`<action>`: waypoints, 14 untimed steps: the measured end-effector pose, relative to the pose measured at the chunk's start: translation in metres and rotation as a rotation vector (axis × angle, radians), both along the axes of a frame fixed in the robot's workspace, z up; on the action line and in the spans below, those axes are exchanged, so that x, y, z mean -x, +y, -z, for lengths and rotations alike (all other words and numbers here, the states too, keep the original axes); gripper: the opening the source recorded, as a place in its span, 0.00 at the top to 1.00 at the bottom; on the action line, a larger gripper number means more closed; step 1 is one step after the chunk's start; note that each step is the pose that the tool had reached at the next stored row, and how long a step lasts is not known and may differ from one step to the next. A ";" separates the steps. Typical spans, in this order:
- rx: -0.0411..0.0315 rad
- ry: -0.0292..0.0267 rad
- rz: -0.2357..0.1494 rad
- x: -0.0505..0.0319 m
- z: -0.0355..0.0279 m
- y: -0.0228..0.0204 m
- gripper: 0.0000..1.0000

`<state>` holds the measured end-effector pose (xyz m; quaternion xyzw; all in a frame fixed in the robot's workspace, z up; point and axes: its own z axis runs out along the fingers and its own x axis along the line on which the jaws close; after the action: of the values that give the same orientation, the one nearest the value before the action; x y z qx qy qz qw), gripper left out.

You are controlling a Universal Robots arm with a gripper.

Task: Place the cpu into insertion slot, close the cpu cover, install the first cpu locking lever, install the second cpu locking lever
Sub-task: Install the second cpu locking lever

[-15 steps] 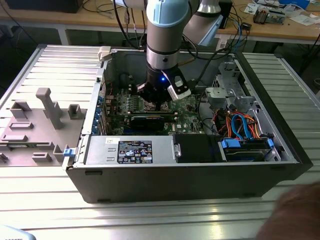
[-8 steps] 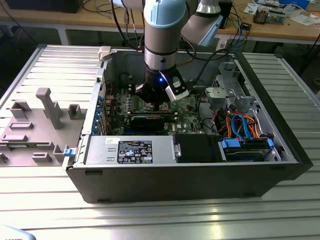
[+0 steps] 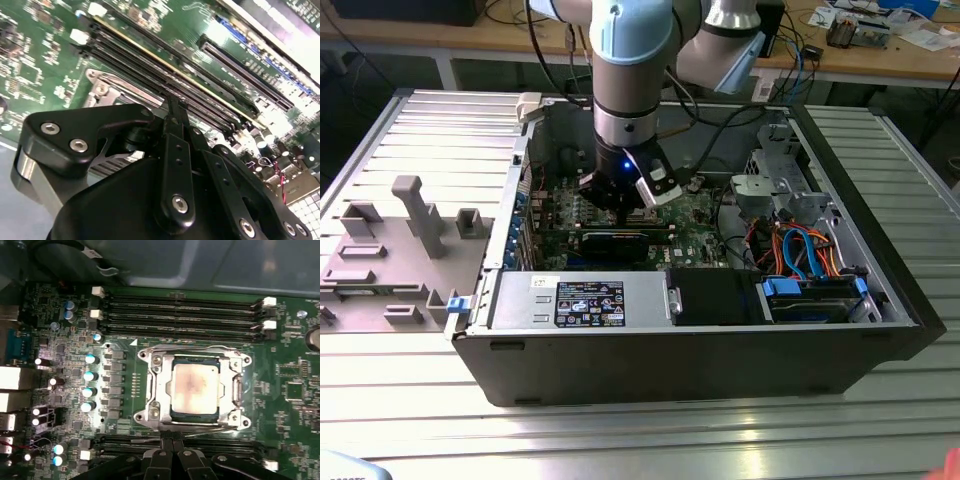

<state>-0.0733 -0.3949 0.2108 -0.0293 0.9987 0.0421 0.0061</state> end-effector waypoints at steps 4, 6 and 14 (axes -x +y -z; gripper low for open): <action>-0.0010 -0.0001 -0.005 0.0082 0.0027 0.0001 0.89; -0.0027 0.0000 -0.007 0.0134 0.0032 0.0001 0.89; -0.0166 0.0000 -0.034 0.0281 0.0071 0.0155 0.89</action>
<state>-0.1014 -0.3794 0.2036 -0.0461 0.9976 0.0504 0.0056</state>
